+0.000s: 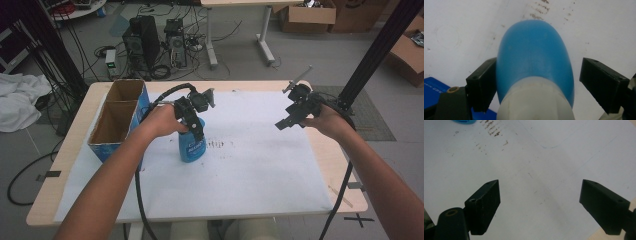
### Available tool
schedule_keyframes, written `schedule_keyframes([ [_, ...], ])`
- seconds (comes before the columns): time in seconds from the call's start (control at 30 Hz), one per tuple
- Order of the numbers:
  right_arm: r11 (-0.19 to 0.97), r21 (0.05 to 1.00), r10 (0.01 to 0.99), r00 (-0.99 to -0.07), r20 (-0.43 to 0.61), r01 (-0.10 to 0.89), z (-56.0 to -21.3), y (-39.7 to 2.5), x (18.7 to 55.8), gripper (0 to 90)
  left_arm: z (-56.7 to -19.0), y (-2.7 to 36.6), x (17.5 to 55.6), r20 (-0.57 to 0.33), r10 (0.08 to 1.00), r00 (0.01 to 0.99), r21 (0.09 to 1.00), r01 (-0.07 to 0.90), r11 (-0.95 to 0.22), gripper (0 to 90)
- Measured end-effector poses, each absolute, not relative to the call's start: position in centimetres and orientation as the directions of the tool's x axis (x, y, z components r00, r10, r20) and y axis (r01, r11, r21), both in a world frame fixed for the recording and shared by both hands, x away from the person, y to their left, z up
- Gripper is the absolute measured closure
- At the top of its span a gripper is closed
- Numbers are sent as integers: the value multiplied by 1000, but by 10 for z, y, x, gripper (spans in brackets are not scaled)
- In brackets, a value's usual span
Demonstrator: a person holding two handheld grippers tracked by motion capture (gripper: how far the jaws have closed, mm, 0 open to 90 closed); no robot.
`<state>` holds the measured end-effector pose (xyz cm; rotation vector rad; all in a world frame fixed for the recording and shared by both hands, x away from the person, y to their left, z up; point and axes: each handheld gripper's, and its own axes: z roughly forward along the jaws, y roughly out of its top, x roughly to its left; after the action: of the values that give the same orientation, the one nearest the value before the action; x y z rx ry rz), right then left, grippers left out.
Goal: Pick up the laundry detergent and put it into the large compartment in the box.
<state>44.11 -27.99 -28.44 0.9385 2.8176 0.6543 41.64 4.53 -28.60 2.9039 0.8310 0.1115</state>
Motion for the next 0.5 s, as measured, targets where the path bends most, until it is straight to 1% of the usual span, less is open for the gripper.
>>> schedule_keyframes([
  [0.23, 716, 432, 592, -805, 40, 548, -283, -282, 441, 170, -286, 45, 418, 41, 534, 845, 141, 524, -840, 193],
  [0.5, 715, 430, 594, -803, 42, 552, -284, -281, 441, 170, -287, 45, 418, 40, 531, 846, 142, 521, -841, 232],
])
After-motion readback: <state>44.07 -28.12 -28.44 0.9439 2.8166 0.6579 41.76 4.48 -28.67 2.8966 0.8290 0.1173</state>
